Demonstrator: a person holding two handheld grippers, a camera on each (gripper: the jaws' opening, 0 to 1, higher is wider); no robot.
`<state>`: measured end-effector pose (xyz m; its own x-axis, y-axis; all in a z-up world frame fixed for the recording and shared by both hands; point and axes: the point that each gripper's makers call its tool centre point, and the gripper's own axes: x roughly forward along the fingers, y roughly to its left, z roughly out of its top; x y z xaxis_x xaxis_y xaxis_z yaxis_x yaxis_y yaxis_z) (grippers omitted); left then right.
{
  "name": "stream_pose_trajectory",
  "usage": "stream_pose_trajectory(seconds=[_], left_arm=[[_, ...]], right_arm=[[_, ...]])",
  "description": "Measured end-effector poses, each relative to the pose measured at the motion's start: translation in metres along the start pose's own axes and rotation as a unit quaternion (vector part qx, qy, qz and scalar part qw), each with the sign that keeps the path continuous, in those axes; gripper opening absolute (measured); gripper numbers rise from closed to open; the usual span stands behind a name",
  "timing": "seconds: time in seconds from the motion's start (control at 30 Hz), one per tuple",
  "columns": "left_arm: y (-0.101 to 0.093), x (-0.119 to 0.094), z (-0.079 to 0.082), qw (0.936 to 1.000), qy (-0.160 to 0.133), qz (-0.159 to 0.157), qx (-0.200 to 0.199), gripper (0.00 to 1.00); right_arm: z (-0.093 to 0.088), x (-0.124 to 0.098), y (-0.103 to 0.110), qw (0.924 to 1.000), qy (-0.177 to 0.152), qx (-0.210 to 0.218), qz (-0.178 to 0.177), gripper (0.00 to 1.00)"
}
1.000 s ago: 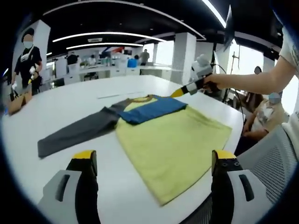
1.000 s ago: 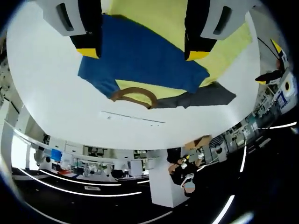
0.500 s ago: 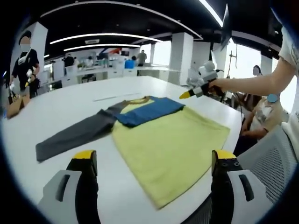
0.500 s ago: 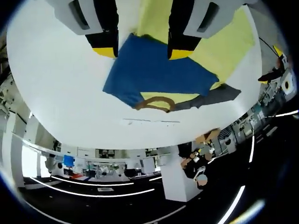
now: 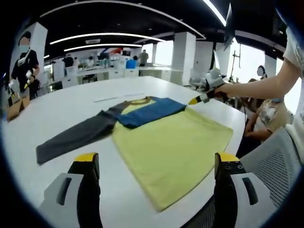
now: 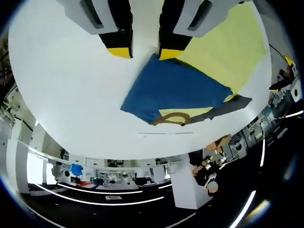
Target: Fold the garment on the visible template until the final outline fits inside the template.
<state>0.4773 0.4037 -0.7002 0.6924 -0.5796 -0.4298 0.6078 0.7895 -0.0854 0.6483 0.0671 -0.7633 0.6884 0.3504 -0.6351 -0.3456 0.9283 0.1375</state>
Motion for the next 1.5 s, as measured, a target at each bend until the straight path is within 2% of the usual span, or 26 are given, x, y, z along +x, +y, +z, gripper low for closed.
stream_pose_trajectory(seconds=[0.2, 0.33, 0.63, 0.8, 0.93, 1.23, 1.5], left_arm=[[0.001, -0.001, 0.000, 1.0000, 0.002, 0.001, 0.000, 0.97], [0.001, -0.001, 0.000, 1.0000, 0.003, 0.002, -0.001, 0.97], [0.002, -0.002, -0.004, 0.9999, 0.008, 0.006, -0.004, 0.96], [0.003, -0.003, -0.005, 0.9999, 0.009, 0.006, -0.005, 0.96], [0.003, -0.003, -0.005, 0.9999, 0.009, 0.008, -0.005, 0.95], [0.004, -0.003, -0.005, 0.9999, 0.007, 0.008, -0.007, 0.95], [0.005, -0.003, -0.005, 0.9999, 0.006, 0.009, -0.007, 0.95]], right_arm=[[-0.005, 0.006, 0.001, 0.9998, 0.000, 0.019, 0.006, 0.13], [-0.004, 0.013, 0.009, 0.9991, -0.003, 0.035, 0.023, 0.11], [-0.008, 0.021, 0.018, 0.9983, 0.005, 0.047, 0.035, 0.05], [-0.009, 0.025, 0.019, 0.9982, 0.007, 0.053, 0.027, 0.00], [-0.009, 0.026, 0.017, 0.9981, 0.007, 0.057, 0.022, 0.00], [-0.009, 0.020, 0.005, 0.9997, 0.020, 0.015, 0.004, 0.00], [-0.013, 0.018, 0.003, 0.9982, 0.035, -0.044, -0.020, 0.00]])
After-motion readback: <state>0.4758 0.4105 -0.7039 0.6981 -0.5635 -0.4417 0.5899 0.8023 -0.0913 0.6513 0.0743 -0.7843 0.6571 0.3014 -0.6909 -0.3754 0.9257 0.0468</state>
